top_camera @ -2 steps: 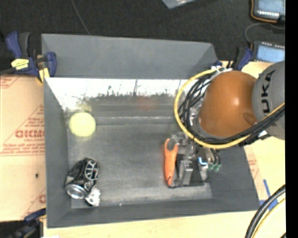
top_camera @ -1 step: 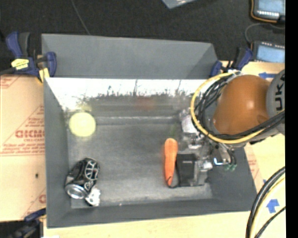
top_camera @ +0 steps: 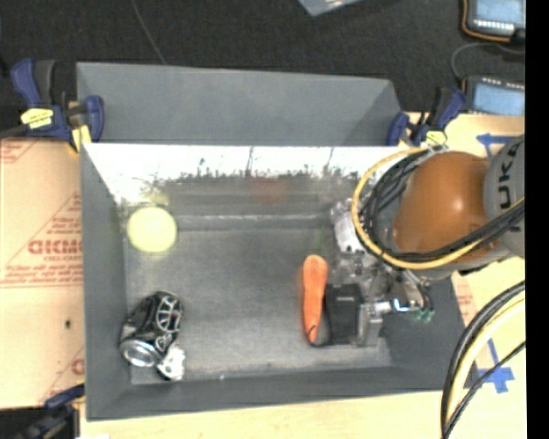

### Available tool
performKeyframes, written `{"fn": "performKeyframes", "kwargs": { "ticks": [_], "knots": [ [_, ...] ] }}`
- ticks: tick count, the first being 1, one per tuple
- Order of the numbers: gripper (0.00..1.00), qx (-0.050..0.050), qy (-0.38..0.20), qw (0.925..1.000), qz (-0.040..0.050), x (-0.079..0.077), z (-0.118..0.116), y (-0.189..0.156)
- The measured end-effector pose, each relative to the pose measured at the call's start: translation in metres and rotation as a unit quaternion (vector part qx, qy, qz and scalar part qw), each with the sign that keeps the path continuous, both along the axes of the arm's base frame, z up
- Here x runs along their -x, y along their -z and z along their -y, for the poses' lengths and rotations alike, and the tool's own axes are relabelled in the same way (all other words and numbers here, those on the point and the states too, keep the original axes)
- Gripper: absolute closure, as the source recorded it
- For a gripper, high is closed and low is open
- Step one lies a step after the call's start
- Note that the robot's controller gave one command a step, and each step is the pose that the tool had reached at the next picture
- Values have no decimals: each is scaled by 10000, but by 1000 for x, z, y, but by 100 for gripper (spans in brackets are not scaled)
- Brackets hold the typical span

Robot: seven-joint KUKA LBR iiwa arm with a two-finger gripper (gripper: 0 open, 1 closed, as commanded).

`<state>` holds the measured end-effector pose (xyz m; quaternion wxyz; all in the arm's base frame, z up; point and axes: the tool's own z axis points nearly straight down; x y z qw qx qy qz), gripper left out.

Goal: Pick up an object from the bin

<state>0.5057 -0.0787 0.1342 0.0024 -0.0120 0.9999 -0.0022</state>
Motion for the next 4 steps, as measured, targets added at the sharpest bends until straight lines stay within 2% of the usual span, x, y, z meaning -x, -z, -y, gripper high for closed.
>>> {"fn": "performKeyframes", "kwargs": {
  "ticks": [1, 2, 3, 4],
  "knots": [
    [0, -28, -287, 9996, 19, 11, -18, 22],
    [0, -8, -336, 9994, 16, 19, -16, 45],
    [0, -19, -164, 9999, 8, 1, -5, 46],
    [0, -7, -270, 9996, 46, -9, 4, 52]
  ]
}}
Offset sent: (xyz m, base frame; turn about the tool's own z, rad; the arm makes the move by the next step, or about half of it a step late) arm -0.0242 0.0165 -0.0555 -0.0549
